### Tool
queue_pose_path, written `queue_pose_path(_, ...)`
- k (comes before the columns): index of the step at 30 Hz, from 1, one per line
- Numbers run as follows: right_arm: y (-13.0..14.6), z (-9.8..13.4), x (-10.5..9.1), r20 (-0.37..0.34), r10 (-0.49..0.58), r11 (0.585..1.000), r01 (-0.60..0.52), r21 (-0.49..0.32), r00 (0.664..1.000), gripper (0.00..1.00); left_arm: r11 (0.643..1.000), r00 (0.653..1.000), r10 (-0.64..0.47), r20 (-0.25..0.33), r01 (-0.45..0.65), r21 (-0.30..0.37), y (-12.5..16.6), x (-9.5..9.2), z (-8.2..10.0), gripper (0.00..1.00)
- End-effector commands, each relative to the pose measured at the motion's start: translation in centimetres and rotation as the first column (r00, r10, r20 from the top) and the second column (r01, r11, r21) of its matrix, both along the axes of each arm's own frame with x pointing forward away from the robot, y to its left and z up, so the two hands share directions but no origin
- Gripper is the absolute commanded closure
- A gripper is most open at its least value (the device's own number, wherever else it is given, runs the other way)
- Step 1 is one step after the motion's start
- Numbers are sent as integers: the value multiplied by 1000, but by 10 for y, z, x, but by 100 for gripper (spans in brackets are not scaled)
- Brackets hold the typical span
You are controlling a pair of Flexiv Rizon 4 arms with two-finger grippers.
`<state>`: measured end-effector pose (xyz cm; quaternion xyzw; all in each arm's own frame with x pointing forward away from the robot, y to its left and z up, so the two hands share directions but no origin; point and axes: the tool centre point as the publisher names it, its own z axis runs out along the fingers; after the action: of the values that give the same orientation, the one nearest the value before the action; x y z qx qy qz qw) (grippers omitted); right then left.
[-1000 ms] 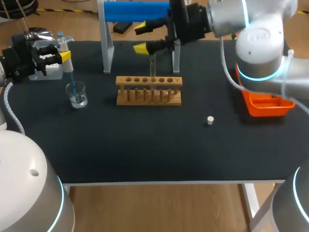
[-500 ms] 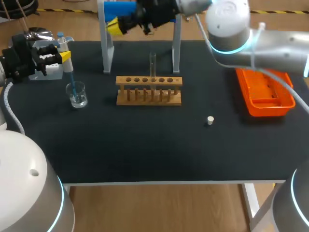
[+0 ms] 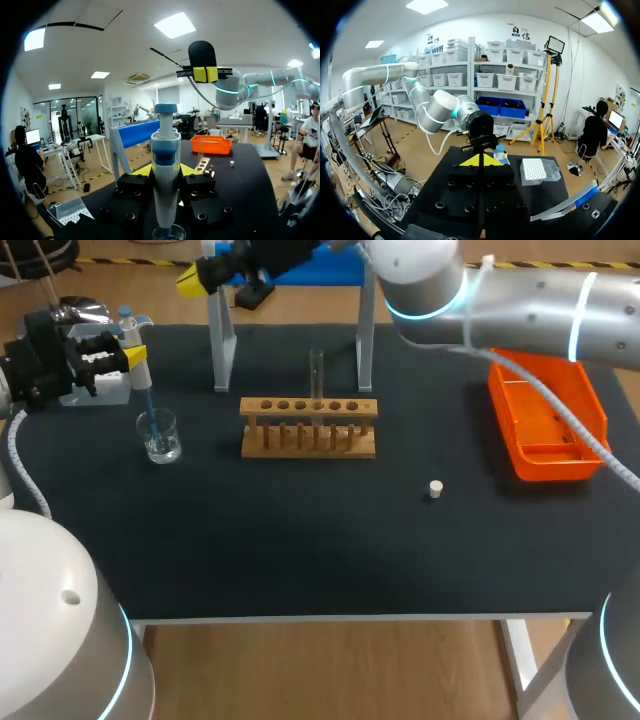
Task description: Invert the test tube, pick up the pipette, mount the tip to pipette, aspirate from beaker and dispense into the tube, eject the tip, return the pipette, and cap with the stopper.
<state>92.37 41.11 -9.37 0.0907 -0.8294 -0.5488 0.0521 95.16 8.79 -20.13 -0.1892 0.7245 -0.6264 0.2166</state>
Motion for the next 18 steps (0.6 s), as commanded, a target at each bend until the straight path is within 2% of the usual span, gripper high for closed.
queue_pose_path(1,13,-4,2,-2,-18,1000,18,2,1000,100,1000,1000,-1,3,1,-1,0,0,-1,100)
queue_pose_path(18,52,-15,5,-15,-112,994,111,-20,994,100,1000,1000,-1,3,1,-1,0,0,-1,100)
